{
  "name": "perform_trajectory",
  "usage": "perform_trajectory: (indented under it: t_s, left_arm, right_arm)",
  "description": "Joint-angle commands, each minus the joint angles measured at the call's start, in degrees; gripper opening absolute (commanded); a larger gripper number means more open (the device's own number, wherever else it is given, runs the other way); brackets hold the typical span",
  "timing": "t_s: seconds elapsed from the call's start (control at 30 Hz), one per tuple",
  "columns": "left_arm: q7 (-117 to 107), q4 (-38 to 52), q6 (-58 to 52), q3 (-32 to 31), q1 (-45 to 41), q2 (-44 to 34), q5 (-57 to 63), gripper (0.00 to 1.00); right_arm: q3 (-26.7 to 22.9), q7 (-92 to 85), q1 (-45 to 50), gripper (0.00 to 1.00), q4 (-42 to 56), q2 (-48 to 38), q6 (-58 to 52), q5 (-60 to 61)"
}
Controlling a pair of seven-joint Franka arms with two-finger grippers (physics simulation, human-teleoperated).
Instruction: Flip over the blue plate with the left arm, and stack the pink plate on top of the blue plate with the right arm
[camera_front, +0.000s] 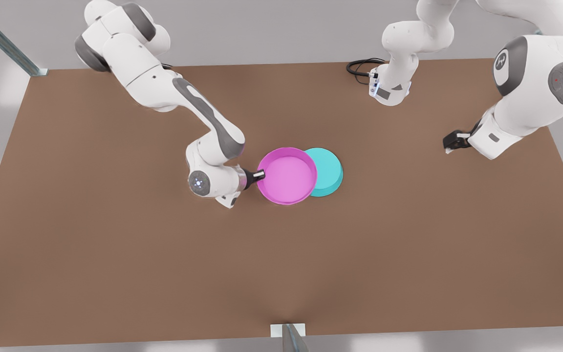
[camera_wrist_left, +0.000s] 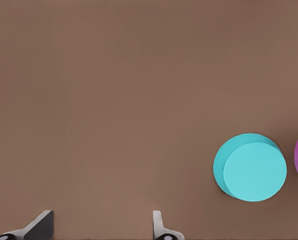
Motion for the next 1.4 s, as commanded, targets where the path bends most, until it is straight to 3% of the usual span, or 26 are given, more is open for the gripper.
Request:
perform_trajectory:
  t_s: [0.0, 0.23, 0.97, 1.0, 1.03, 1.07, 1.23, 1.3, 1.37]
  left_arm:
    - [0.0, 0.06, 0.04, -0.01, 0.59, 0.19, 2.18, 1.0]
    - [0.0, 0.06, -0.4, 0.08, 0.59, 0.36, 2.18, 1.0]
    - [0.0, 0.06, -1.37, 0.08, -0.2, 0.54, 2.18, 1.0]
    - [0.0, 0.06, -1.46, 0.08, -0.2, 0.54, 2.18, 1.0]
    - [0.0, 0.06, -1.46, 0.08, -0.2, 0.54, 2.18, 1.0]
    - [0.0, 0.06, -1.46, 0.08, -0.2, 0.54, 2.18, 1.0]
    - [0.0, 0.06, -1.46, 0.08, -0.2, 0.63, 2.18, 1.0]
    - [-0.09, 0.06, -1.55, 0.08, -0.2, 0.54, 2.18, 1.0]
    - [-0.09, 0.24, -1.46, 0.08, -0.2, 0.54, 2.18, 1.0]
  right_arm:
    - [0.07, 1.38, 0.99, 0.21, 0.04, 0.02, 1.18, -0.5]
    - [0.07, 19.94, 12.25, 0.21, -9.63, -2.36, 17.45, -1.38]
    - [-1.6, 21.35, 17.7, 0.21, -6.11, 3.97, 27.29, -2.35]
    - [-1.69, 21.35, 17.7, 0.45, -6.11, 4.06, 27.29, -2.26]
    - [-1.69, 21.35, 17.7, 0.79, -6.11, 4.06, 27.29, -2.26]
    - [-1.69, 21.35, 17.61, 1.0, -6.11, 4.06, 27.29, -2.35]
    - [-1.69, 21.35, 15.86, 1.0, -6.11, 2.92, 24.5, -2.44]
    - [-1.69, 27.05, 11.3, 1.0, -3.05, -9.37, 3.0, -5.24]
    - [-1.6, 27.5, 4.96, 1.0, 13.3, -13.78, -25.51, -12.63]
